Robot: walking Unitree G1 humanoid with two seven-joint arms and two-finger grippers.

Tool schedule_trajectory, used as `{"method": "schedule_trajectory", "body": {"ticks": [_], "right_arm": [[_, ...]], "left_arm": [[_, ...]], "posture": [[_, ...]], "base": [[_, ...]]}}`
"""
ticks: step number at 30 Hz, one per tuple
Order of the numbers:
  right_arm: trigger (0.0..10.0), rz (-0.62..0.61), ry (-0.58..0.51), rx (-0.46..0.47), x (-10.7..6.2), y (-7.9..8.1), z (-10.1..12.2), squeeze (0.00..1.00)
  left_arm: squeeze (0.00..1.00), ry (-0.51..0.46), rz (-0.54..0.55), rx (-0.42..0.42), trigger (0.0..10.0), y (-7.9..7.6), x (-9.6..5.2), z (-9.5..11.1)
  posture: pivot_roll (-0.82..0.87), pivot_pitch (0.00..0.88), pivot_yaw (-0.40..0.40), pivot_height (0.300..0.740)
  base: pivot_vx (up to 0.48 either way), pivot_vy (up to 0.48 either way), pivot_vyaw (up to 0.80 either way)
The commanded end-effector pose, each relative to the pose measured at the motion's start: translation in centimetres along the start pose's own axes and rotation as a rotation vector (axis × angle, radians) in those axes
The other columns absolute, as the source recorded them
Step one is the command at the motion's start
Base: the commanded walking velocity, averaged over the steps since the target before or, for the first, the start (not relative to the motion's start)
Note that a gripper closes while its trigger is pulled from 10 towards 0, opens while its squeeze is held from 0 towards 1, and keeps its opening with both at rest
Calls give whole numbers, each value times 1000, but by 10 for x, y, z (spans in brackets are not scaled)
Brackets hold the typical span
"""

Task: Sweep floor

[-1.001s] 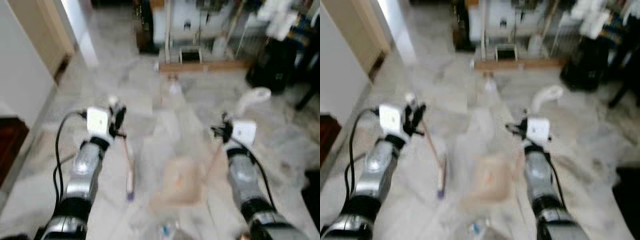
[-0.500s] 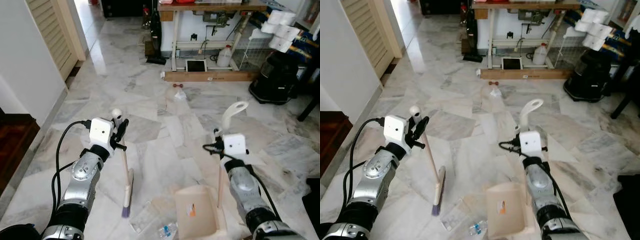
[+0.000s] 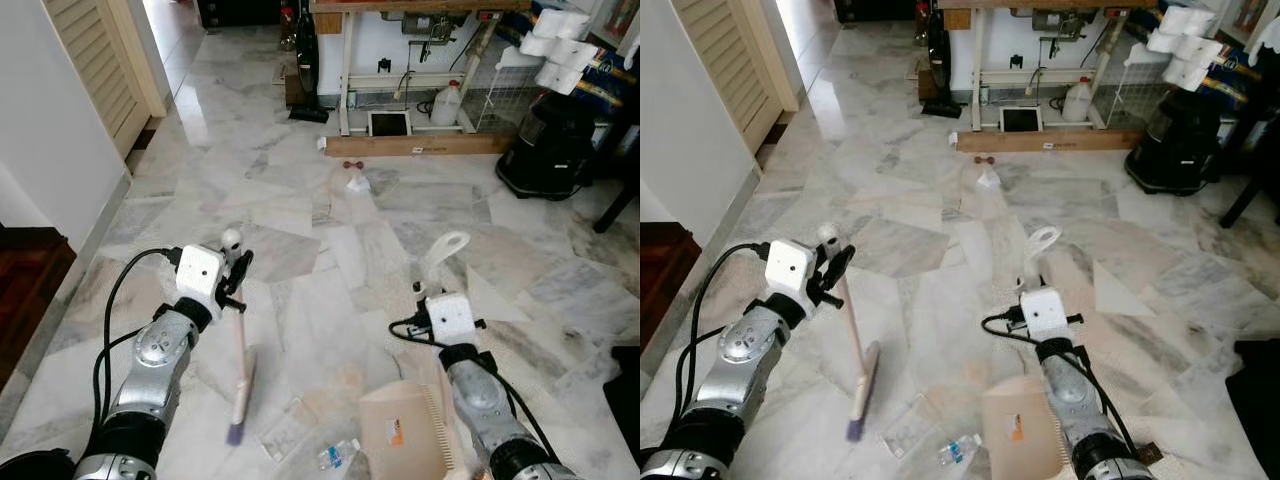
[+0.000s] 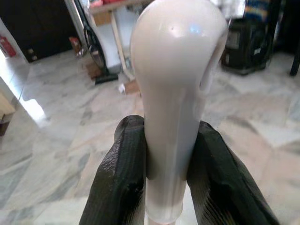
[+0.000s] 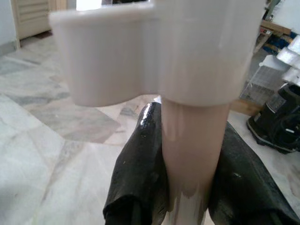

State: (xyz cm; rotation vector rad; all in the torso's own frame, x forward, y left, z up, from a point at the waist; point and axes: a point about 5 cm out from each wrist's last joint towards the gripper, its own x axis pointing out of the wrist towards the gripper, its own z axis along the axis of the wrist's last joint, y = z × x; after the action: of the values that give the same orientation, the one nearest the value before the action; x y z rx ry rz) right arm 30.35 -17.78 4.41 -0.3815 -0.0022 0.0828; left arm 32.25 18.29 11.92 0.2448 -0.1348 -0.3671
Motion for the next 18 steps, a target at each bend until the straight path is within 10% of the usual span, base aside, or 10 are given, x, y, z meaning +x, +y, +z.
{"method": "schedule_trajectory", "body": {"ticks": [1, 18], "right_arm": [[10000, -5, -31, -5, -2, 1, 2, 0], [10000, -92, -117, -51, -3, 7, 14, 0]], "left_arm": [[0, -9, -22, 48, 10000, 3, -1, 4], [0, 14, -100, -56, 10000, -26, 15, 3]], "posture": [[79, 180, 57, 740], [104, 336, 72, 740]], "base": [[0, 0, 0], [0, 0, 0]]}}
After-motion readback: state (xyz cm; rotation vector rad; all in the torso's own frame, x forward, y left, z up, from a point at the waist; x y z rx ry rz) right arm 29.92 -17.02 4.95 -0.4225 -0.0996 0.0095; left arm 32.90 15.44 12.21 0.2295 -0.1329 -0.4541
